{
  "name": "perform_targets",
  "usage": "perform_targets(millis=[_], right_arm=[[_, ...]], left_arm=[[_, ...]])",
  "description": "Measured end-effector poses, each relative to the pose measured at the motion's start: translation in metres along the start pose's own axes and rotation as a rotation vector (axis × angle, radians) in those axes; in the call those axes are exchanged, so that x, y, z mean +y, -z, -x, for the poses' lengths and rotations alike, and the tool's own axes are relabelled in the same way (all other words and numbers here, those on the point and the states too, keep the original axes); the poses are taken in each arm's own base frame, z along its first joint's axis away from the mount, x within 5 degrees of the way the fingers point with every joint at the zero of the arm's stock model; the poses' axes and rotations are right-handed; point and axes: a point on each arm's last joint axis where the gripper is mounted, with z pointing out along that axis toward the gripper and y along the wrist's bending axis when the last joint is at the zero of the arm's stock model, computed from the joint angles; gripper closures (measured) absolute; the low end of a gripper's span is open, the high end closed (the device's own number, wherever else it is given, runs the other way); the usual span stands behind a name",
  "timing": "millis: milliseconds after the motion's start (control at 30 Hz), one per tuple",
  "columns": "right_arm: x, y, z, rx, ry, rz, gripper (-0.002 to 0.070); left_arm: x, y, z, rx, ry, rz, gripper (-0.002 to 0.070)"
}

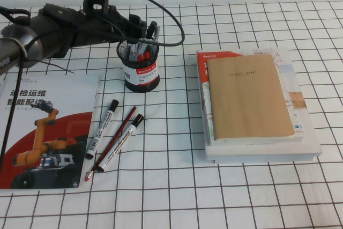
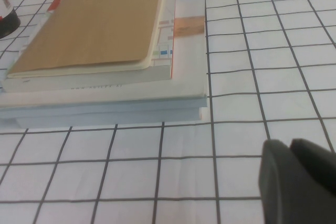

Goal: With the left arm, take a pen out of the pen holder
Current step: 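Take a marker out of the pen holder and lay it on the table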

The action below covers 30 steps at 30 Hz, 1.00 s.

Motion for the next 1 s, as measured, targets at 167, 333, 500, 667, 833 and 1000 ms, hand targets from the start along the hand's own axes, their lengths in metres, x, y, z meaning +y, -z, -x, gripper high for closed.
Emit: perform_targets(millis=[167, 333, 500, 667, 833, 1000], right_arm=[[0.0000, 0.0000, 0.0000, 0.000, 0.000, 0.000, 0.0691], [0.0000, 0.0000, 0.0000, 0.000, 0.000, 0.000, 0.0691], [0.0000, 0.0000, 0.0000, 0.000, 0.000, 0.000, 0.0691], [0.0000, 0.0000, 0.0000, 0.000, 0.000, 0.000, 0.0691], [0.0000, 0.0000, 0.0000, 0.000, 0.000, 0.000, 0.0691], [0.0000, 0.0000, 0.0000, 0.000, 0.000, 0.000, 0.0691]], left_arm=[[0.0014, -0.0010, 0.0004, -0.005, 0.000, 0.012, 0.0225], [0.0018, -0.0030, -0.0004, -0.006, 0.011, 0.011, 0.0251], [0.0029, -0.0079, -0.0061, 0.004, 0.028, 0.010, 0.0346], [0.0033, -0.0096, -0.0081, 0.008, 0.032, 0.010, 0.0468], [0.0027, -0.0095, -0.0077, 0.007, 0.036, 0.004, 0.0588], [0.0011, -0.0089, -0.0074, 0.011, 0.036, -0.012, 0.0588]])
